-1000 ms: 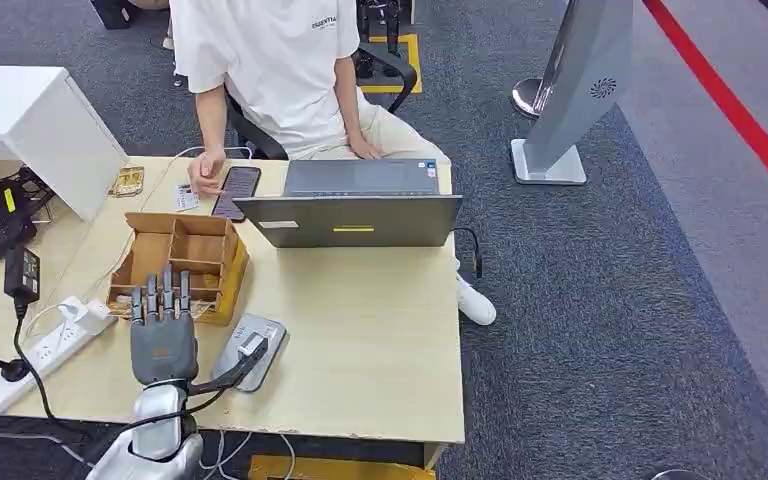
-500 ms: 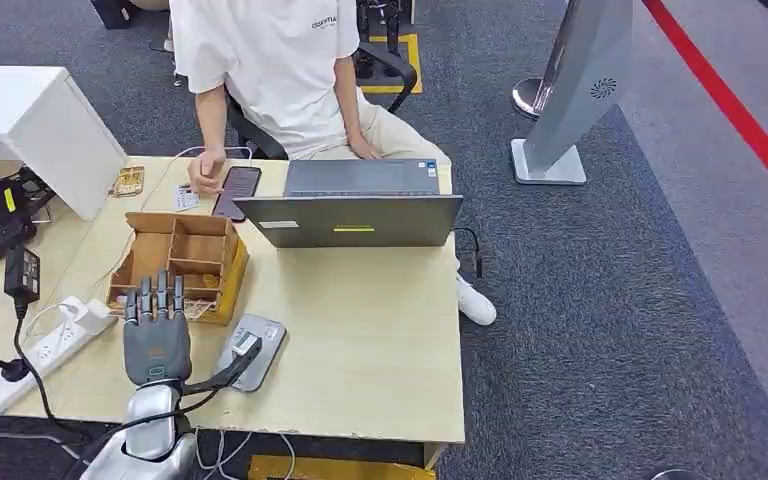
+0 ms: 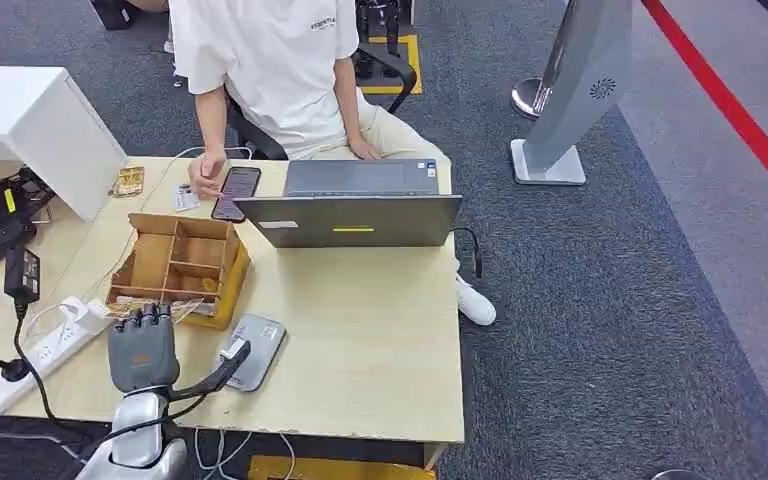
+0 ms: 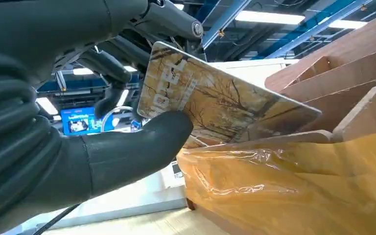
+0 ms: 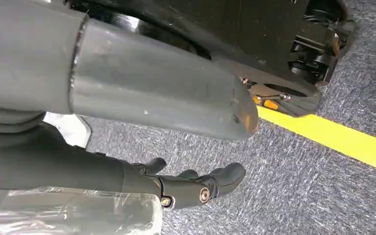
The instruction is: Pass the card to the sensor for recognition and then transmit it.
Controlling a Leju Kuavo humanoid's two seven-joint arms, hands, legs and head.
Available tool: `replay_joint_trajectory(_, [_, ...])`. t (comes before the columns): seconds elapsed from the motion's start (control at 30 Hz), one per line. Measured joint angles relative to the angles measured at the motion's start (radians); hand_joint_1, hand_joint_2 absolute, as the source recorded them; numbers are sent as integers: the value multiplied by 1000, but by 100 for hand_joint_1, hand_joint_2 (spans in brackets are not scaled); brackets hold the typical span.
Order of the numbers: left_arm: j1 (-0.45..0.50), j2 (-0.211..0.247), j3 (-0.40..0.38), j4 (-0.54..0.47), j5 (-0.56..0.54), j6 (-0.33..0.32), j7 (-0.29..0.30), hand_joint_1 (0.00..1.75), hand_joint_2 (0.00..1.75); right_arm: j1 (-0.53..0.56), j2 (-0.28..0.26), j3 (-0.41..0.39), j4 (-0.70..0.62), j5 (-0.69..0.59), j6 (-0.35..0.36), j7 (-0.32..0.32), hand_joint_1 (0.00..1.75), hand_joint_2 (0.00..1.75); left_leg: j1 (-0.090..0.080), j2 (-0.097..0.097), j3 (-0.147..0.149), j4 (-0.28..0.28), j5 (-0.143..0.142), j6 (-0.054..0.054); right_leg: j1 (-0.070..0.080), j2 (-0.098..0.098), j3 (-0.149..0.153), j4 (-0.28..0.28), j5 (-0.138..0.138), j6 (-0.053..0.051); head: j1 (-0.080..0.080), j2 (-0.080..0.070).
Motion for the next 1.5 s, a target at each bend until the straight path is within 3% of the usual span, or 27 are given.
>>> replay_joint_trajectory(0.27, [-5, -10, 14, -1, 0, 20, -30, 175, 175, 8, 0, 0, 1, -65, 0, -27, 0, 0, 0, 0, 0, 0, 0, 0, 0, 0, 0, 0, 0, 0, 0, 0])
replay_joint_trajectory(0.37, [12, -11, 14, -44, 0, 12, -32, 175, 175, 10, 0, 0, 0, -69, 0, -33, 0, 0, 0, 0, 0, 0, 0, 0, 0, 1, 0, 0, 0, 0, 0, 0])
replay_joint_trajectory(0.5, [52, -10, 9, -205, 0, -36, -32, 175, 175, 18, 0, 0, 1, -90, 0, -25, 0, 0, 0, 0, -1, 0, 0, 0, 0, 0, -2, 0, 0, 0, 0, 0])
replay_joint_trajectory(0.73, [65, 4, -69, -594, 0, -222, -32, 175, 175, 36, -3, 0, 3, -161, 0, -25, 0, 0, 0, 0, -1, 0, 0, 0, 0, 0, -2, 0, 0, 0, 0, 0])
replay_joint_trajectory(0.87, [49, 7, -115, -799, 0, -271, -77, 175, 175, 38, -8, 0, 5, -187, 0, -23, 0, 0, 0, 0, -1, 0, 0, 0, 0, 0, -2, 0, 0, 0, 1, 0])
replay_joint_trajectory(0.97, [-1, 28, -133, -877, 0, -327, -21, 175, 175, 40, -10, 0, 6, -164, 0, -20, 0, 0, 0, 0, -1, 0, 0, 0, 0, 0, -2, 0, 0, 0, 0, 0])
replay_joint_trajectory(1.0, [-35, 47, -145, -880, 0, -354, 39, 175, 175, 40, -13, 0, 5, -146, 0, -18, 0, 0, 0, 0, -1, 0, 0, 0, 0, 0, -2, 0, 0, 0, 0, 0])
replay_joint_trajectory(1.07, [-97, 79, -173, -863, 0, -366, 103, 175, 175, 39, -16, 0, 5, -122, 0, -16, 0, 0, 0, 0, 0, 0, 1, 0, 0, 0, -1, 0, 1, -1, 0, 0])
replay_joint_trajectory(1.17, [-185, 107, -171, -725, 0, -350, 85, 175, 175, 30, -23, 0, -3, -93, 0, -12, 0, 0, 0, -1, 0, 0, 3, 0, 0, -1, -1, 1, 1, -1, 0, 0])
replay_joint_trajectory(1.27, [-238, 111, -110, -576, 0, -317, 42, 175, 175, 21, -27, 0, -10, -96, 0, -8, 0, 0, 0, 4, 0, 0, 3, -1, 0, 3, -2, 2, 2, -2, 0, 0])
replay_joint_trajectory(1.37, [-264, 114, -59, -487, 0, -314, 33, 175, 175, 22, -30, 0, -11, -106, 0, -10, 0, 0, 0, 3, 0, 0, 3, -1, 0, 2, -2, 2, 2, -2, 0, 0])
replay_joint_trajectory(1.5, [-274, 117, -48, -427, 0, -314, 44, 175, 175, 23, -34, 0, -11, -117, 0, -9, 0, 0, 0, 3, -1, 0, 3, 0, 0, 2, -2, 2, 1, -2, 0, 0])
